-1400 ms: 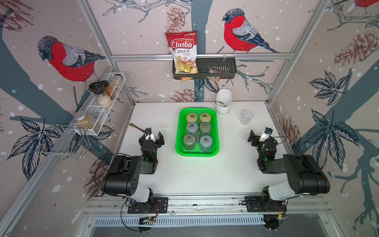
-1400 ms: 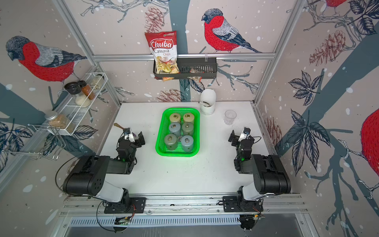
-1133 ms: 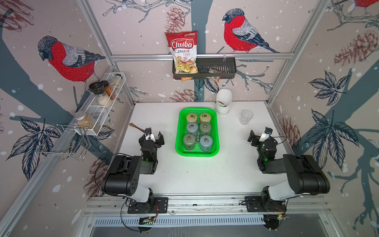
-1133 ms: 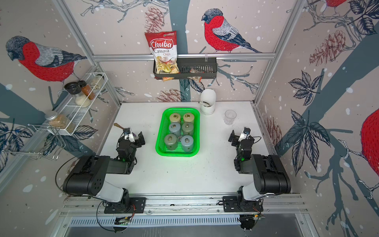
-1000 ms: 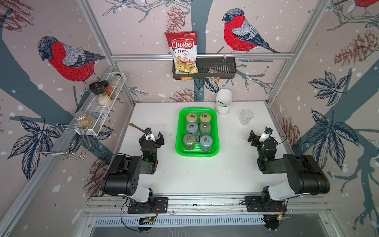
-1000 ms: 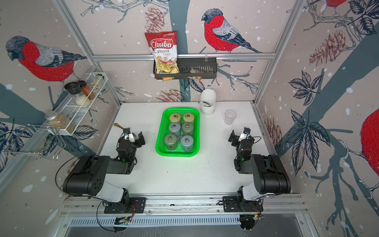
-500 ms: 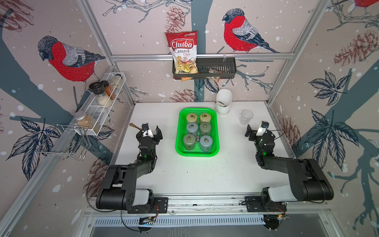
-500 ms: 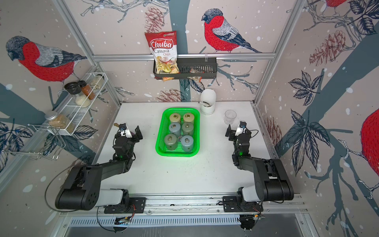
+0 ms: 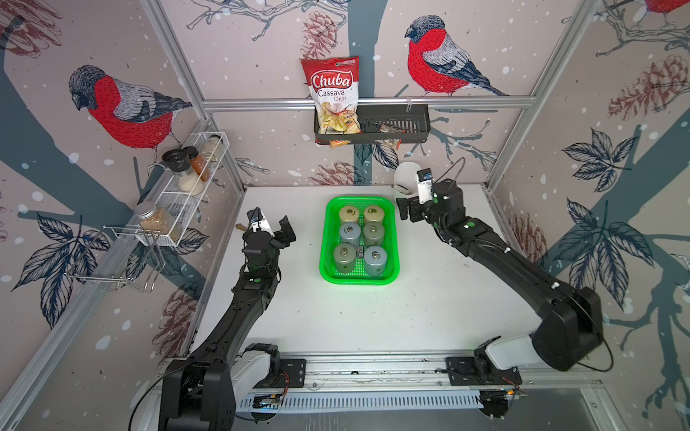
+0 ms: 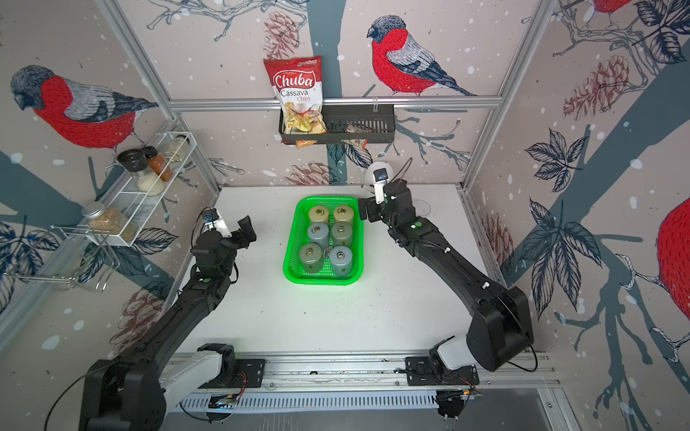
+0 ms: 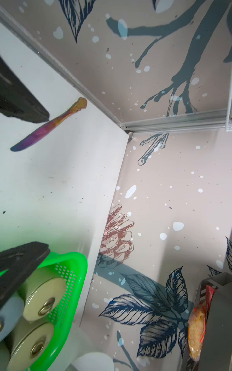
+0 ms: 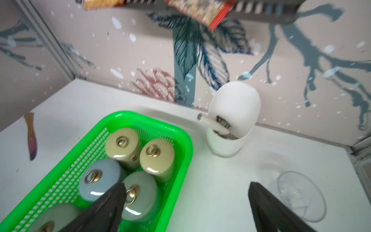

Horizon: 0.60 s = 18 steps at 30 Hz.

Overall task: Take the tea canister out of the basket
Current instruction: Pick up the tea canister from the basket.

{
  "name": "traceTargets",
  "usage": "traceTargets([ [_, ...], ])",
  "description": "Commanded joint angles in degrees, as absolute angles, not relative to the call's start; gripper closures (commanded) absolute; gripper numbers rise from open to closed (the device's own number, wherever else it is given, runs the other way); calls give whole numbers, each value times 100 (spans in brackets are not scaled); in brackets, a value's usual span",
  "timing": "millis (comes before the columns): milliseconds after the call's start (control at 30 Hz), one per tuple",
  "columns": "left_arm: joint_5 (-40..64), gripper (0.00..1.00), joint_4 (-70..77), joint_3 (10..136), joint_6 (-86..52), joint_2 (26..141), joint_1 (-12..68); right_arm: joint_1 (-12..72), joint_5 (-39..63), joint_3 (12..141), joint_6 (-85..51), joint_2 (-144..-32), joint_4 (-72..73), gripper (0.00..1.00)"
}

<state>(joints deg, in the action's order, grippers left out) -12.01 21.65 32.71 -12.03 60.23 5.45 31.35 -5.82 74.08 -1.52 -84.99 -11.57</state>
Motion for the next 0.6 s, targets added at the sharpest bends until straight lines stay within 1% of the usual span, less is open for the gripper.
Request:
traceTargets([
  [0, -1050, 3, 1583, 3470, -1289, 6139, 732, 3511, -537, 8139, -419, -8940, -3710, 0],
  [100, -1071, 3, 1392, 3638, -1148, 6386, 949, 3965, -863, 8721, -487, -9394, -4634, 0],
  [233, -1049, 3, 1139, 3795, -1143, 6590, 1037, 4428, -739, 9168, -514, -9860, -5272, 0],
  [567, -969, 3, 1098, 3570, -1246, 6256, 1068, 4640, -419, 9773, -428, -10918, -5762, 0],
])
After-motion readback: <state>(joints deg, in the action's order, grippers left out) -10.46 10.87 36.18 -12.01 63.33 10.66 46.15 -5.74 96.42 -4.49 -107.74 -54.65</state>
